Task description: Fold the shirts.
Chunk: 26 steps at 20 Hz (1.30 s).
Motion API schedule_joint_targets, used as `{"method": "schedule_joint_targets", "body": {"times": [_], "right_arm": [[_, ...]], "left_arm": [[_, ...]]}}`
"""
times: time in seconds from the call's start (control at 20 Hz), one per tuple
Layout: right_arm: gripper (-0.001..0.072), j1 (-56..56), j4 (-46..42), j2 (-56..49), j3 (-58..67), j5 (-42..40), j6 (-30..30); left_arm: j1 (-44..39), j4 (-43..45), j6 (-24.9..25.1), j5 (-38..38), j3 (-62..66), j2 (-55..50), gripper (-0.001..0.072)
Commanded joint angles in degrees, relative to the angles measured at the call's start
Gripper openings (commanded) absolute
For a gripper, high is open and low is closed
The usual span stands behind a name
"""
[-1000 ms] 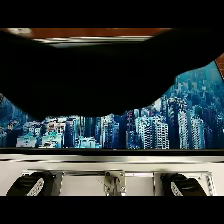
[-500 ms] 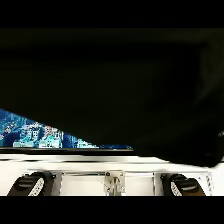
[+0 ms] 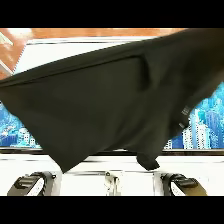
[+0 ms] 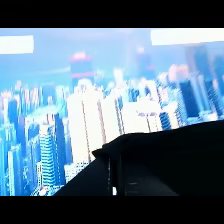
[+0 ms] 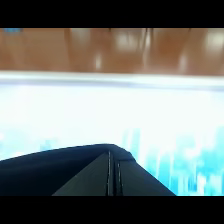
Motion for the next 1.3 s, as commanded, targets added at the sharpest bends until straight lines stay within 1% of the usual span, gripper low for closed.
{"method": "schedule_joint_targets", "body": {"times": [0.0, 0.15, 0.2, 0.25, 0.3, 0.35, 0.45, 0.6, 0.65, 0.7, 0.75, 0.8, 0.85, 0.9, 0.95, 1.0, 1.05, 1.1, 1.15, 1.2, 1.25], "right_arm": [[0.0059, -0.04, -0.85, -14.82, -1.07, -4.24, 2.21], [0.0060, -0.04, -0.81, -26.82, -1.05, -19.85, 6.71], [0.0060, -0.07, -0.39, -30.21, -1.05, -23.89, 9.53], [0.0060, -0.04, 0.04, -33.00, -1.05, -26.38, 12.33], [0.0060, -0.04, 1.60, -35.80, -1.07, -27.21, 14.38], [0.0060, -0.04, 3.50, -38.29, -1.07, -26.91, 15.02], [0.0060, 0.00, 8.20, -43.34, -1.07, -24.63, 14.99], [0.0075, -0.02, 14.56, -48.22, -1.07, -20.52, 14.99], [0.0214, -0.04, 16.48, -48.96, -1.07, -20.22, 14.97], [0.0518, -0.04, 17.94, -49.09, -1.05, -19.98, 14.93], [0.0627, -0.15, 18.45, -48.52, -1.03, -19.37, 14.38], [0.0627, -0.57, 18.36, -47.45, -0.81, -17.64, 12.07], [0.0627, -1.33, 17.55, -45.99, -0.48, -14.99, 8.13], [0.0626, -2.45, 14.73, -44.06, -0.35, -11.15, 4.37], [0.0623, -3.93, 9.90, -42.07, -0.35, -6.19, 2.21], [0.0581, -5.60, 4.61, -40.44, -0.35, -0.02, 1.55], [0.0553, -7.93, 0.59, -39.23, -0.42, 6.93, 0.85], [0.0554, -10.80, 0.17, -38.82, -0.44, 12.79, -1.38], [0.0555, -14.25, 2.58, -38.80, -0.83, 18.03, -3.65], [0.0556, -17.86, 6.95, -38.80, -2.05, 21.68, -4.90], [0.0557, -21.03, 12.11, -38.80, -3.82, 23.47, -5.09]], "left_arm": [[0.07, 2.67, -0.02, 8.48, -5.22, -10.51, 0.0039], [0.07, 2.62, -0.04, 14.45, -5.20, -22.60, 0.0039], [0.07, 2.01, -0.33, 15.37, -5.20, -26.62, 0.0040], [-0.02, 1.22, -1.97, 15.45, -5.20, -30.53, 0.0040], [-0.11, 0.07, -2.82, 15.21, -5.20, -33.99, 0.0040], [-0.20, -1.97, -3.85, 14.97, -5.20, -37.51, 0.0040], [-0.20, -6.34, -5.25, 14.93, -5.20, -43.17, 0.0040], [-0.20, -13.16, -5.22, 14.78, -5.20, -49.22, 0.0047], [-0.20, -15.34, -5.22, 14.75, -5.20, -50.23, 0.0155], [-0.15, -16.81, -5.25, 14.32, -5.11, -50.62, 0.0379], [0.04, -16.74, -5.20, 11.87, -4.52, -50.58, 0.0558], [0.70, -14.80, -4.66, 7.34, -3.08, -50.53, 0.0564], [1.73, -11.93, -2.80, 1.29, -1.36, -50.40, 0.0564], [3.06, -9.16, -0.94, -4.61, -0.11, -49.94, 0.0564], [4.68, -7.76, 0.74, -8.92, 0.15, -49.00, 0.0564], [6.64, -7.87, 2.12, -12.13, -0.24, -47.65, 0.0564], [8.81, -8.46, 2.38, -13.79, -1.73, -45.75, 0.0565], [10.97, -10.21, 2.40, -13.75, -4.63, -43.36, 0.0567], [12.85, -12.94, 2.64, -13.16, -8.52, -41.18, 0.0620], [14.47, -15.67, 2.73, -11.91, -13.46, -39.10, 0.0673], [15.72, -18.51, 3.96, -9.73, -19.45, -37.11, 0.0673]]}}
